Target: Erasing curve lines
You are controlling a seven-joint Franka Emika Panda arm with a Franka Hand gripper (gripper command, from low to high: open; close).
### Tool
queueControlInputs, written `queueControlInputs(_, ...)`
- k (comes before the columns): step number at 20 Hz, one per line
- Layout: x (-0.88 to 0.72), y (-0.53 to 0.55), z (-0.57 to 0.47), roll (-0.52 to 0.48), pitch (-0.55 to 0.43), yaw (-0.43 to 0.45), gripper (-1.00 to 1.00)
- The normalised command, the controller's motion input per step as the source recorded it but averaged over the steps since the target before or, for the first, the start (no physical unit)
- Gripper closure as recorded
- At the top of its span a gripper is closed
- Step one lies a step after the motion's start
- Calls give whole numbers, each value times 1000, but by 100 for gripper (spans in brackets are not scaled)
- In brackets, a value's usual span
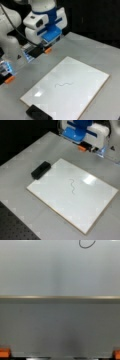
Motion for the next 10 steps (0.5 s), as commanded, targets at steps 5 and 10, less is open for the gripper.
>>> queueControlInputs(5,-6,-285,8,-170,29,159,-100)
queueControlInputs(10,1,-415,37,-120,21,208,-100)
